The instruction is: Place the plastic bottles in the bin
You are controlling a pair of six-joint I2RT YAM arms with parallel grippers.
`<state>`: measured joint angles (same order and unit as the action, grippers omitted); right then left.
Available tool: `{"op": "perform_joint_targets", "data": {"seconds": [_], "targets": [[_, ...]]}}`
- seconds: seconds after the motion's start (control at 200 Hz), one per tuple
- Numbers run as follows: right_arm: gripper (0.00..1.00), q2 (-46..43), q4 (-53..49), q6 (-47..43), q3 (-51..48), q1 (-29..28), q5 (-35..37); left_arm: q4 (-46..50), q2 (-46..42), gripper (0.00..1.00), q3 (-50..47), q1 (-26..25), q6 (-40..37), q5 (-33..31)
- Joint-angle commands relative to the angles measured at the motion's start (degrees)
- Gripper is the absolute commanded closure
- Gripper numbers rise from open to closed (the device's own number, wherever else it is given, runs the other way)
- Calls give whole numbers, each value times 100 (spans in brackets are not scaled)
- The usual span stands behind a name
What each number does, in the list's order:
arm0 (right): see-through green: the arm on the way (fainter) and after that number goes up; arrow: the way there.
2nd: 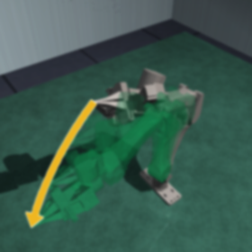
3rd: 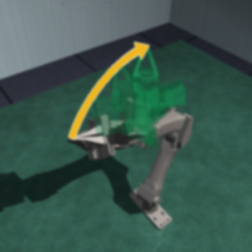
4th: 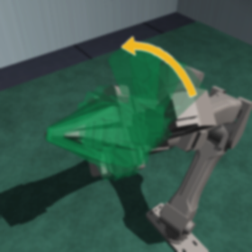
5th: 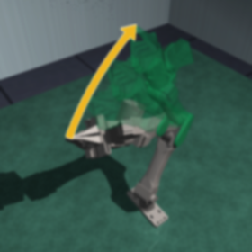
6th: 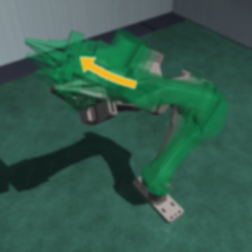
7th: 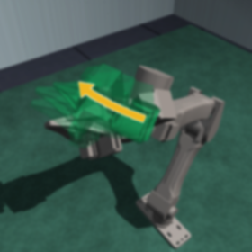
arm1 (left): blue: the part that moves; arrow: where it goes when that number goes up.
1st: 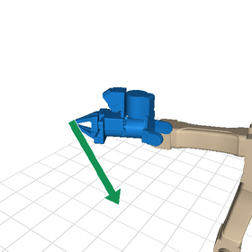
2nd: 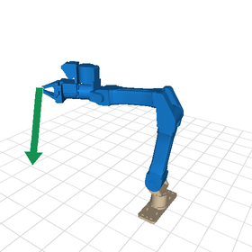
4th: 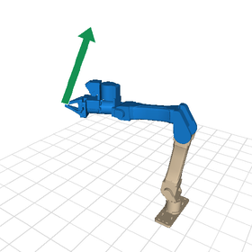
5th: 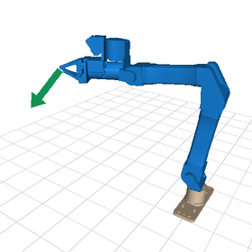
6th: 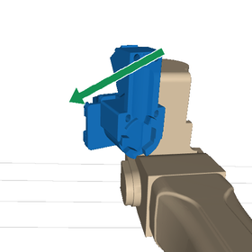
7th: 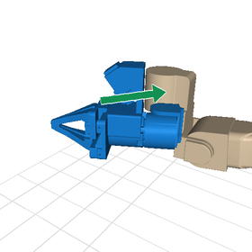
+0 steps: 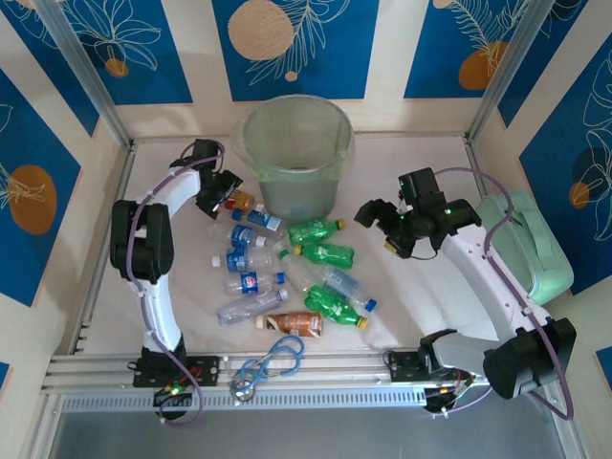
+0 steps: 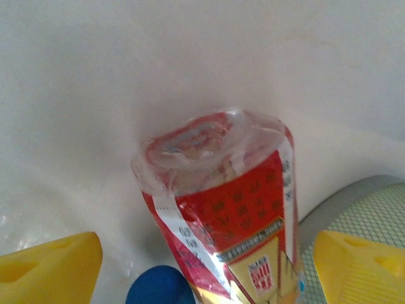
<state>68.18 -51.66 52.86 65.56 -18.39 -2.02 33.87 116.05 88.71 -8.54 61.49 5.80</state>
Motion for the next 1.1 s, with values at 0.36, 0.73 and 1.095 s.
{"op": "perform_joint_targets", "data": {"seconds": [0.36, 0.73, 1.095], "targets": [[9, 134, 165, -193, -104, -24, -456, 313, 769, 20, 814, -32, 102, -298], [13, 107, 181, -271, 41, -33, -566, 228, 732, 36, 769, -30, 39, -254], [14, -144, 353, -495, 631, -504, -443, 101, -211, 42, 506, 18, -343, -524]]}}
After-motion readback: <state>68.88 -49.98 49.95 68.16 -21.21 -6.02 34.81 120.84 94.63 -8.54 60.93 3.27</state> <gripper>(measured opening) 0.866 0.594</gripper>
